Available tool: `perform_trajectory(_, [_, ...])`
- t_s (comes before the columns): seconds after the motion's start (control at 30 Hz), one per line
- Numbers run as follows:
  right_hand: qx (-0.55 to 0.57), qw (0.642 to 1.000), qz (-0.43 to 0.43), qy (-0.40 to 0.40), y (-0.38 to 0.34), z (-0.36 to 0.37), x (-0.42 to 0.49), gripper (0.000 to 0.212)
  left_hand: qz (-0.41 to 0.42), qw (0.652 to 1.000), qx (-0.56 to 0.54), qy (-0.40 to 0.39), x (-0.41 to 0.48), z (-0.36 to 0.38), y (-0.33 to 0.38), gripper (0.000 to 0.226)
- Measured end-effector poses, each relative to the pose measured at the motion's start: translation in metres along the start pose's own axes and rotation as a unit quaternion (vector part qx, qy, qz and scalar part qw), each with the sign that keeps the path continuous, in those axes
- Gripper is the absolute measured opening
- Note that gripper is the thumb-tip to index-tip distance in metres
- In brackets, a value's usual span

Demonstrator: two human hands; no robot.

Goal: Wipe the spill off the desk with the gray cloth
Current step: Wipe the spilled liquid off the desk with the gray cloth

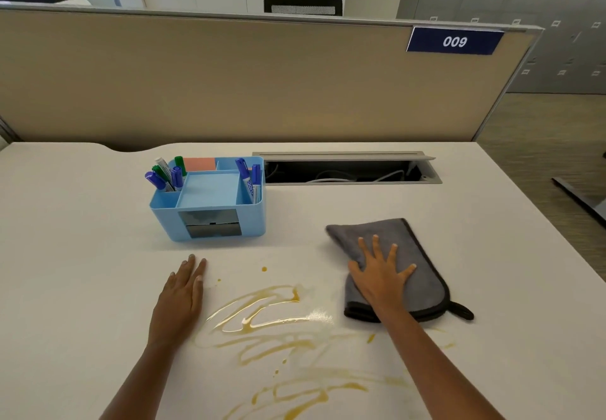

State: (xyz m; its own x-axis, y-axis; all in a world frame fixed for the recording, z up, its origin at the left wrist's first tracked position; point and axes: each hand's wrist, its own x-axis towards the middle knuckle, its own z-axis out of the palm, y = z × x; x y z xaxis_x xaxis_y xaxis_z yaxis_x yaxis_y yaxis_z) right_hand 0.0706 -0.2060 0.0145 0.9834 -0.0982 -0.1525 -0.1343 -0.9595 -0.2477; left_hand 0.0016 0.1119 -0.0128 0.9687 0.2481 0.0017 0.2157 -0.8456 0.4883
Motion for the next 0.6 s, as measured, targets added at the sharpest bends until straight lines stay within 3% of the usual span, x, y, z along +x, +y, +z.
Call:
perform_trajectory(0.2, [0.006,0.997,0.069,0.033,0.052,-0.006,-0.036,0.055,0.002,0.999,-0.035,0.012,-0.011,-0.005,-0.005,0.042])
perform_trajectory(0.4, [0.031,0.995,0.095,0.029,0.016,-0.006,-0.034,0.054,-0.005,0.999,-0.048,0.022,-0.011,-0.004,-0.006,0.042])
perform_trajectory(0.47, [0.026,0.998,0.054,0.008,-0.017,-0.002,-0.026,0.054,-0.004,0.999,-0.048,0.024,-0.011,-0.002,-0.007,0.042])
perform_trajectory(0.6, [-0.041,0.992,-0.115,-0.032,-0.081,0.027,-0.050,0.063,-0.006,0.999,-0.039,0.019,-0.010,-0.002,-0.007,0.042])
